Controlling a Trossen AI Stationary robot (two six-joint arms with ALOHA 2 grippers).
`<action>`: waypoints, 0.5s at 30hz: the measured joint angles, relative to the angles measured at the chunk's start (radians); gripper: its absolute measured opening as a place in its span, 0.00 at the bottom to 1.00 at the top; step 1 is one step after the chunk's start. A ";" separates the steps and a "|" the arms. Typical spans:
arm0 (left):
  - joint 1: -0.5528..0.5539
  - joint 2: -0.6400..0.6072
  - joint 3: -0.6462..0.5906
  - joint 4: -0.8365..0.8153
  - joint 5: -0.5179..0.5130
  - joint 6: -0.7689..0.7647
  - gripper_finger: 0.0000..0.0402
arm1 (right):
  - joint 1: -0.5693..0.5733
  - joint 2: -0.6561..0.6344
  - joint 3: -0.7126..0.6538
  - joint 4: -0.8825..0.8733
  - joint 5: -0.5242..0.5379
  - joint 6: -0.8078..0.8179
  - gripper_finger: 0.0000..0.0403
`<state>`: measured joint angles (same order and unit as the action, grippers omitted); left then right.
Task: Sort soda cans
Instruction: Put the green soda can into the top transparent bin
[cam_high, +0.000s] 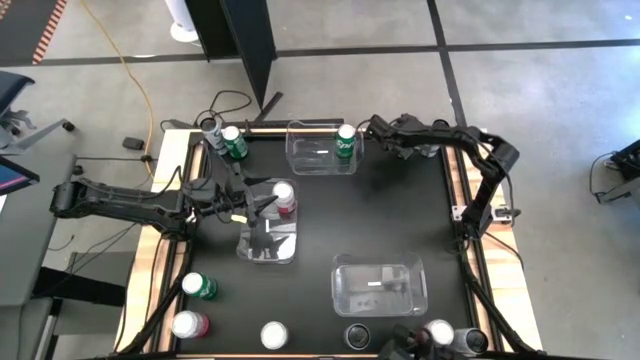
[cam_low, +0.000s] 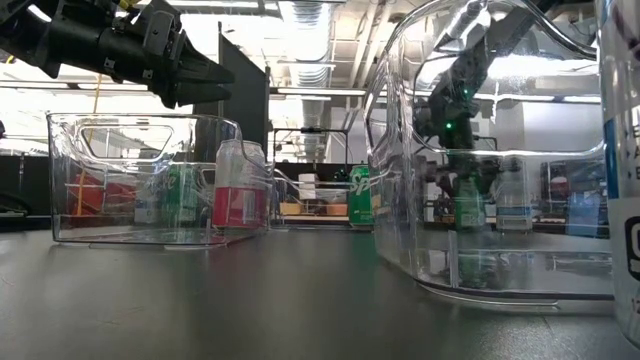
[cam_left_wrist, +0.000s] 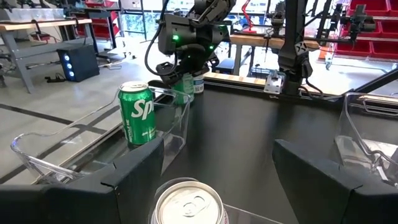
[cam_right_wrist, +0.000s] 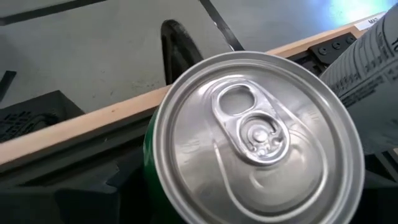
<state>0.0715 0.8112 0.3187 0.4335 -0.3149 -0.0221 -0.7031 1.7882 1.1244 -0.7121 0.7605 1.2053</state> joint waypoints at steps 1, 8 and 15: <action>0.000 0.000 0.000 0.000 0.000 0.000 0.73 | 0.006 0.000 0.000 -0.002 0.000 0.000 0.76; 0.000 0.000 0.000 0.000 0.000 0.000 0.73 | 0.047 -0.018 0.000 -0.046 -0.007 0.000 0.76; 0.000 0.000 0.000 0.000 0.000 0.000 0.73 | 0.100 -0.095 -0.002 -0.114 0.019 -0.001 0.76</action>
<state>0.0715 0.8112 0.3187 0.4335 -0.3153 -0.0223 -0.6030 1.6934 1.1229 -0.8259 0.7792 1.2041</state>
